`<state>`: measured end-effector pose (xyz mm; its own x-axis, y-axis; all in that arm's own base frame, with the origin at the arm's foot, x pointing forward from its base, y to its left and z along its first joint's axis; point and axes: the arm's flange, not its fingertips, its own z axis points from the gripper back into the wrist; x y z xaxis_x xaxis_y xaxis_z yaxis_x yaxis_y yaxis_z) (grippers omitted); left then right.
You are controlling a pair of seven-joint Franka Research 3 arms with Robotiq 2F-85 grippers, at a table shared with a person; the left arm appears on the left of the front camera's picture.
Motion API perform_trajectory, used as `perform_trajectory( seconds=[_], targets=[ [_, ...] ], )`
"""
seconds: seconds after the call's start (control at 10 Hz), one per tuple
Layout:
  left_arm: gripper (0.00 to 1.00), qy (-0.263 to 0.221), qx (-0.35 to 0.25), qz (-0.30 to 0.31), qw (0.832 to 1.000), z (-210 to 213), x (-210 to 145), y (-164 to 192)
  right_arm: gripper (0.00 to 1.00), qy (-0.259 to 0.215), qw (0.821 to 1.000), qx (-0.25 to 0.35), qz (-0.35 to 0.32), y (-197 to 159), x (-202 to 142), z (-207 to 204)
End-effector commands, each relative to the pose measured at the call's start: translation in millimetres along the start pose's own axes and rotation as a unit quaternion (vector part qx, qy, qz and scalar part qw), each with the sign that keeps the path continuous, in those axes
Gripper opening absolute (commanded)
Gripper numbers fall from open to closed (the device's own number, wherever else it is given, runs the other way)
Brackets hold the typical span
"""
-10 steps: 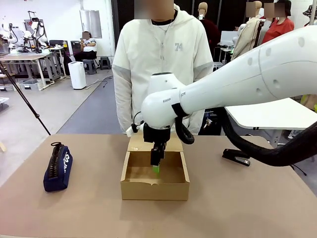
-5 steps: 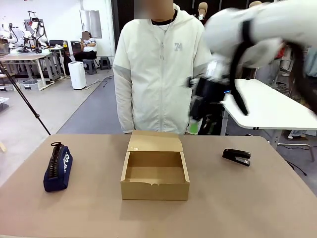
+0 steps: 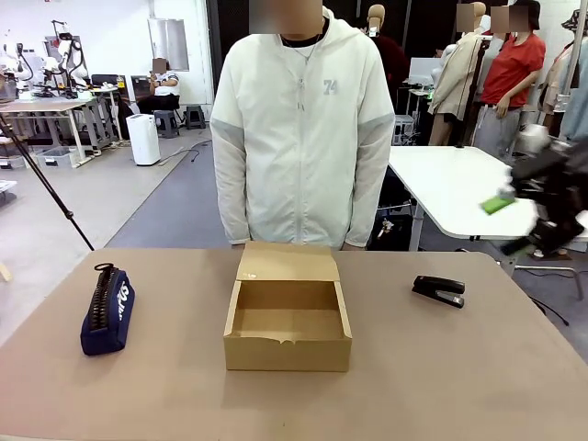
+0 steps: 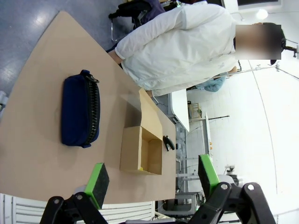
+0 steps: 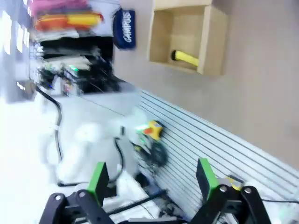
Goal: Pack the items into the box.
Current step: Pick up the item indicated by the person and place it inside the Mailer Box.
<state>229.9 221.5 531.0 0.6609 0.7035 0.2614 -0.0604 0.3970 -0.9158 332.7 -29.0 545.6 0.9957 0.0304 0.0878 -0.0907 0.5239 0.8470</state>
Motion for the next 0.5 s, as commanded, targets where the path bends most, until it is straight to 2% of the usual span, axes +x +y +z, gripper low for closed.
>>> perform_trajectory(
  seconds=[0.0, 0.2, 0.3, 0.4],
  targets=[
    [1.0, -0.005, -0.01, -0.006, 1.0, 0, 0, 0, 1.0, -0.205, 0.958, 0.184, -0.083, -43, -46, 8],
    [1.0, -0.005, -0.01, -0.006, 1.0, 0, 0, 0, 1.0, -0.24, 0.934, 0.24, -0.114, -94, -68, 12],
    [1.0, -0.005, -0.01, -0.006, 1.0, 0, 0, 0, 1.0, -0.232, 0.941, 0.217, -0.114, -114, -63, 5],
    [1.0, -0.005, -0.01, -0.006, 1.0, 0, 0, 0, 1.0, -0.155, 0.968, 0.163, -0.108, -82, -59, 38]
  ],
)
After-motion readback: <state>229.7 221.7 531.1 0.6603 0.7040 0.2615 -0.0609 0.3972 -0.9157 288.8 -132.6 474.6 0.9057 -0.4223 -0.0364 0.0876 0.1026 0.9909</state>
